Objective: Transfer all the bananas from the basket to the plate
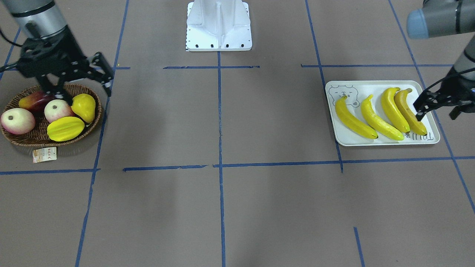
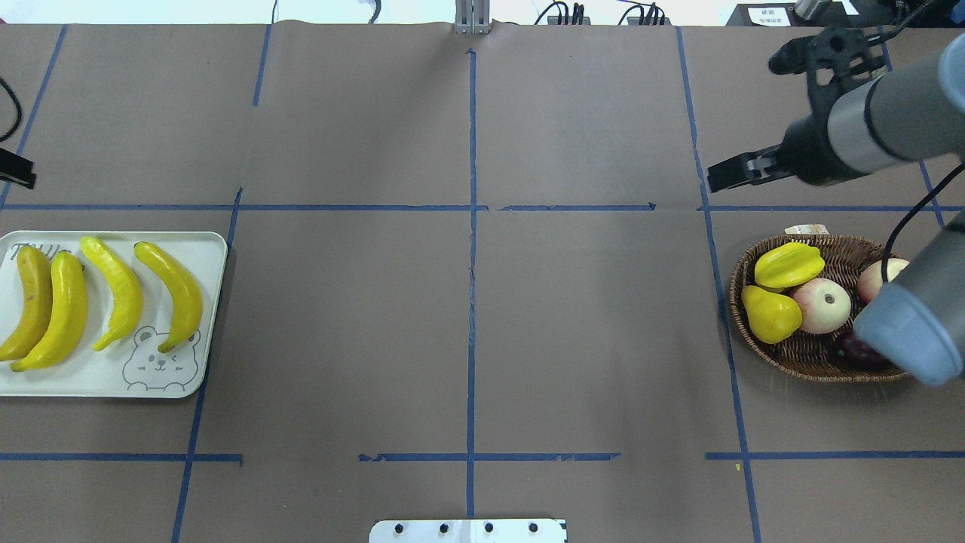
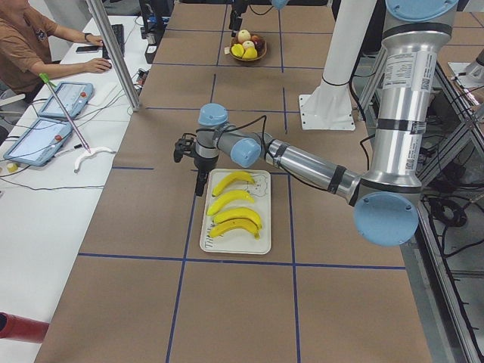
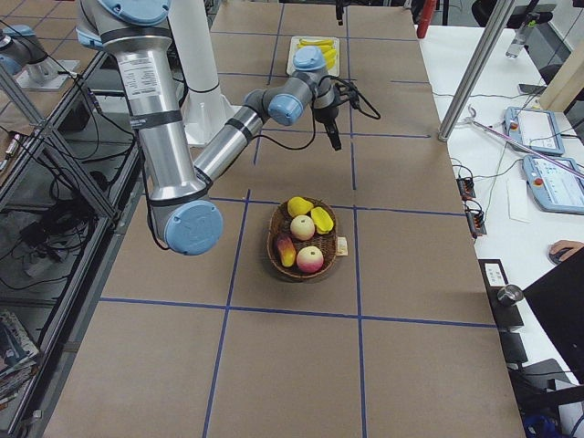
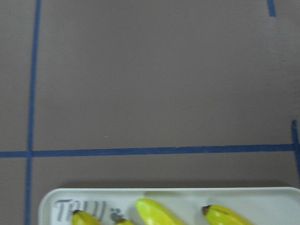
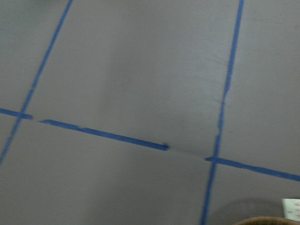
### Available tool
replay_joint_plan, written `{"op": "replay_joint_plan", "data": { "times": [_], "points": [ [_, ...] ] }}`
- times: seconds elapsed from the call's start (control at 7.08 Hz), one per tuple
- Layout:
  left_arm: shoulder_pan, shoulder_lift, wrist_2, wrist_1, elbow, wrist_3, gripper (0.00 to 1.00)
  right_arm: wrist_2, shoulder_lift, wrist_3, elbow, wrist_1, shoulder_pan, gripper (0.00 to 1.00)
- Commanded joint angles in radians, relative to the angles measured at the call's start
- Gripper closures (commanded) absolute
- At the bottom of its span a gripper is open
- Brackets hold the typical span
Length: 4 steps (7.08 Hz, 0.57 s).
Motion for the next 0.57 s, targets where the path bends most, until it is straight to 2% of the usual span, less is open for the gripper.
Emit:
{"op": "replay_joint_plan", "data": {
  "times": [0.0,0.14,0.28,0.42],
  "points": [
    [-0.248,0.048,-0.202,0.066,0.091,0.300,0.00,0.313,-0.022,-0.376,-0.226,-0.020,0.300,0.00],
    [-0.334,0.048,-0.271,0.099,0.161,0.425,0.00,0.428,-0.090,-0.503,-0.297,-0.017,0.401,0.00],
    [-0.373,0.065,-0.276,0.142,0.180,0.491,0.00,0.485,-0.164,-0.638,-0.363,-0.013,0.483,0.00],
    [-0.376,0.106,-0.279,0.169,0.167,0.493,0.00,0.478,-0.186,-0.659,-0.371,-0.014,0.508,0.00]
  ]
}}
